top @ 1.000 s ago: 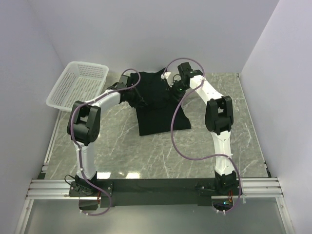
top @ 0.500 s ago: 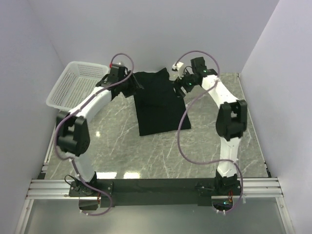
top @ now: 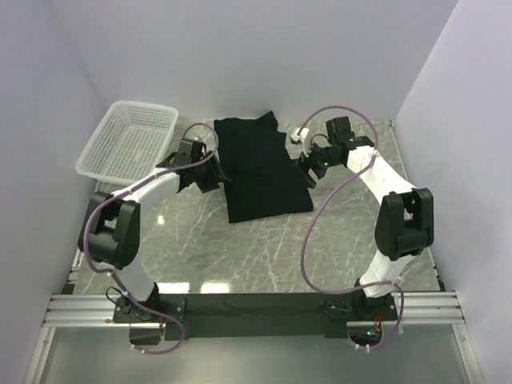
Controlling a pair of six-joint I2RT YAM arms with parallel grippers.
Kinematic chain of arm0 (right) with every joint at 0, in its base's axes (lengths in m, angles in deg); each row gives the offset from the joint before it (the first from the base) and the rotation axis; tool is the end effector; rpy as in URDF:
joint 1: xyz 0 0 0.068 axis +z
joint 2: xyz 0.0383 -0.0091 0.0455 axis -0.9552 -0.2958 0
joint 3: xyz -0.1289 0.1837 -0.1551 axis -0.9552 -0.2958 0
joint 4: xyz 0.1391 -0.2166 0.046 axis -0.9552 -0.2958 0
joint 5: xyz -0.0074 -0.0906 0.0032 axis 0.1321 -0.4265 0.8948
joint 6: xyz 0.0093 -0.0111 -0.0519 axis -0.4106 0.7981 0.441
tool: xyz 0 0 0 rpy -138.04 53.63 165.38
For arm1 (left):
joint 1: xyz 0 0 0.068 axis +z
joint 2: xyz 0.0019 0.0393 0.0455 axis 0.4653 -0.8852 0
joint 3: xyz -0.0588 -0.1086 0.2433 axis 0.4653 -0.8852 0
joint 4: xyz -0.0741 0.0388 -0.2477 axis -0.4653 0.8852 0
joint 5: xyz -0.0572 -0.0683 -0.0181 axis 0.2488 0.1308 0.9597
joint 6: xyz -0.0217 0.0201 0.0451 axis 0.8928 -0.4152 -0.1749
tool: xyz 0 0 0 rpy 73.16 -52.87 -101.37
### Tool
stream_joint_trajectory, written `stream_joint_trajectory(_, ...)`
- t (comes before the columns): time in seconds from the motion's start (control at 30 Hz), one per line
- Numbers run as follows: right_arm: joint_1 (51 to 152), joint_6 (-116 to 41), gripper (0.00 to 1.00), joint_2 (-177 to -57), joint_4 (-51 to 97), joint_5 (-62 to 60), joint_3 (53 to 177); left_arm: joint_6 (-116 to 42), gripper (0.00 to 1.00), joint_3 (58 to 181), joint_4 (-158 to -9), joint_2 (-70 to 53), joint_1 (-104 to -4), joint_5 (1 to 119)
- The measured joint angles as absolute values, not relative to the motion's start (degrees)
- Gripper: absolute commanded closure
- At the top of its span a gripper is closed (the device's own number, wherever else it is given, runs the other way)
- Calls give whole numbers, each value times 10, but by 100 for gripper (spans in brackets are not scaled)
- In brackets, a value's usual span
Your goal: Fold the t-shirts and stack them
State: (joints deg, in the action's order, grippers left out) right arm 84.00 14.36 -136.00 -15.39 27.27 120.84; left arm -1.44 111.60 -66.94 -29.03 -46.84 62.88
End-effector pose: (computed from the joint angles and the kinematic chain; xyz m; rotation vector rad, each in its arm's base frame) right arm 0.3620 0.0932 0.2668 -1.3175 1.9797 0.5378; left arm 0.3401 -0.1251 0.2174 -0.5180 2.4597 -0.7540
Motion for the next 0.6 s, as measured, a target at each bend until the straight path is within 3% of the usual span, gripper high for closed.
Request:
stream_joint_trajectory(0.43, 826, 133, 14, -1268, -144, 293, 1107, -36, 63, 1244, -669, -457, -468, 617)
stream_joint_trajectory(0.6, 823, 127, 14, -1259, -139, 299, 1090, -48, 66, 1296, -646, -483, -468, 589)
